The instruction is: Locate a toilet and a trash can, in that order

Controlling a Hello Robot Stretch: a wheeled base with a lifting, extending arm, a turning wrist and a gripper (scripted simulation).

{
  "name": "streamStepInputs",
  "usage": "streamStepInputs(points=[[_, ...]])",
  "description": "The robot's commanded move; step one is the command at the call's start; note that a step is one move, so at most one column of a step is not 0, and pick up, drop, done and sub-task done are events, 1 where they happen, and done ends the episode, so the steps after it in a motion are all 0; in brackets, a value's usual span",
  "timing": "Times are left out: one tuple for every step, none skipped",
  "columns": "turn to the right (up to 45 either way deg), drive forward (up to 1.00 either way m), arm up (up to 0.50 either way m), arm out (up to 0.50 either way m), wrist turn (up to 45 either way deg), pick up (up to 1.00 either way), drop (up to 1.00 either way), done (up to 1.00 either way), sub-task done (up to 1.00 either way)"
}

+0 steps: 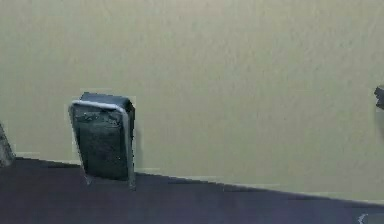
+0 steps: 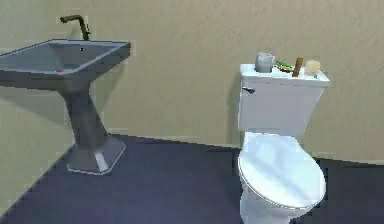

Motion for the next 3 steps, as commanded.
streamStepInputs(points=[[0.0, 0.65, 0.0, 0.0, 0.0, 0.0, 0.0, 0.0, 0.0], [-42.0, 0.0, 0.0, 0.0, 0.0, 0.0, 0.0, 0.0, 0.0], [0.0, 0.0, 0.0, 0.0, 0.0, 0.0, 0.0, 1.0, 0.0]])
